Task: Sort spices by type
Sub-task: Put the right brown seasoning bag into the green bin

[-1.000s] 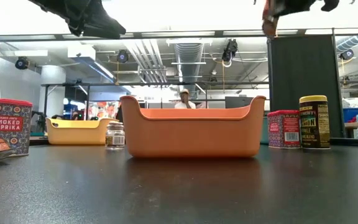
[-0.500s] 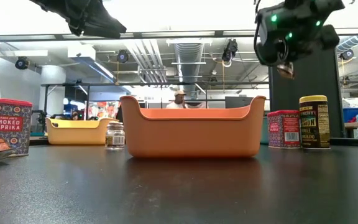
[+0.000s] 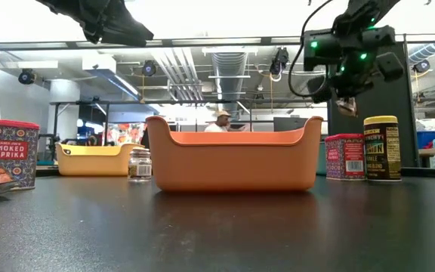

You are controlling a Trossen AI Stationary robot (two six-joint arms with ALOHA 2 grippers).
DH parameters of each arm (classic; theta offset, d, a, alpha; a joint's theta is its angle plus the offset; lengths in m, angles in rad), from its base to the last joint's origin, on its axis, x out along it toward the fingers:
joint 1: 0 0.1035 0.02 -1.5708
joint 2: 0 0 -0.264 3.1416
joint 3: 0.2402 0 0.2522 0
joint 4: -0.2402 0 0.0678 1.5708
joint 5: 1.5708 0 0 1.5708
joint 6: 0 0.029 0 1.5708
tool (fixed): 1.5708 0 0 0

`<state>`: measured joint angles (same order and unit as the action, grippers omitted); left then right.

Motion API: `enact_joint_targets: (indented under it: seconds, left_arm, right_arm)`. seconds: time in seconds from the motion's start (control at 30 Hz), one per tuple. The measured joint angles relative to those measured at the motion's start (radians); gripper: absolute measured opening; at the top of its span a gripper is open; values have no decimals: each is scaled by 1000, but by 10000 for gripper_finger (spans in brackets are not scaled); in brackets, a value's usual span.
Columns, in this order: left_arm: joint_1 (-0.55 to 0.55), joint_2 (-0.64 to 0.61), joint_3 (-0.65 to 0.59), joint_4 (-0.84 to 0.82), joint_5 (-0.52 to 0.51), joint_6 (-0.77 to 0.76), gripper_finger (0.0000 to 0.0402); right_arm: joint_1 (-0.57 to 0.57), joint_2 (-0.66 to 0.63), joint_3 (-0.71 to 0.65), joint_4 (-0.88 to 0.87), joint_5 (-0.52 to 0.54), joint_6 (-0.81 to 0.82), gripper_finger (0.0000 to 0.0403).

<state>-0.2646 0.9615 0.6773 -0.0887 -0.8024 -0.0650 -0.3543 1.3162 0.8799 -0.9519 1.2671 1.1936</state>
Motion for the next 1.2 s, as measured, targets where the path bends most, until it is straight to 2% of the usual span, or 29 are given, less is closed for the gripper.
enact_joint_targets:
  seconds: [0.27,0.53,0.8,1.03,1.2]
  left_arm:
    - [0,0,0,0,0,0,267]
    - [0,0,0,0,0,0,267]
    - [0,0,0,0,0,-5,267]
    - [0,0,0,0,0,-11,267]
    - [0,0,0,-1,0,-12,267]
  right_arm:
    - [-122,14,-2,110,-58,-173,34]
    - [-176,23,-36,420,-171,-434,34]
    - [-208,23,-126,648,-201,-610,34]
    - [-235,27,-190,810,-231,-725,34]
    - [-236,28,-210,825,-284,-741,34]
